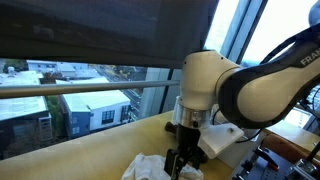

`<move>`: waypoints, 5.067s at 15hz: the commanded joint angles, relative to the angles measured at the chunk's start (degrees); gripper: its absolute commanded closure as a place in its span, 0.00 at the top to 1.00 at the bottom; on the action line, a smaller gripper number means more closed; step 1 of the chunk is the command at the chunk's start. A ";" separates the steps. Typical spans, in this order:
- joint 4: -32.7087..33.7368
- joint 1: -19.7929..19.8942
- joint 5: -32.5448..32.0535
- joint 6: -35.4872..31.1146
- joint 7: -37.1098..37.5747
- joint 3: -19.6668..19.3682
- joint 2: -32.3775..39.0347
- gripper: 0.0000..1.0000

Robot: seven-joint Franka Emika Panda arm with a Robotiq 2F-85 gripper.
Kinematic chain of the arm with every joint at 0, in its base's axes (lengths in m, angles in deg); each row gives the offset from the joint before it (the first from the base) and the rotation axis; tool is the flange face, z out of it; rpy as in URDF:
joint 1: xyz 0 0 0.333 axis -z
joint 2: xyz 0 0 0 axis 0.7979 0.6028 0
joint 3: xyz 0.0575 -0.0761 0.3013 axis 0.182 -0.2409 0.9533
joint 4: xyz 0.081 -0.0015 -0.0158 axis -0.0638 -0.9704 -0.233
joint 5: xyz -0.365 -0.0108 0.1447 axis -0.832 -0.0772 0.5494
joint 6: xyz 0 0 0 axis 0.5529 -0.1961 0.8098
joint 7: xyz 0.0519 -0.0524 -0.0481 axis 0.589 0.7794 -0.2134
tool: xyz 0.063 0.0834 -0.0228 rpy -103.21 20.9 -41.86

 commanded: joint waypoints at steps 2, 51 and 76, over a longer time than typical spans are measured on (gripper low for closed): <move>2.06 -1.21 3.29 -2.20 -3.17 -0.63 3.55 1.00; 1.93 1.90 3.09 2.15 -10.25 -6.39 -5.81 0.05; 0.03 22.75 -4.56 10.82 -12.47 -14.92 -32.12 0.05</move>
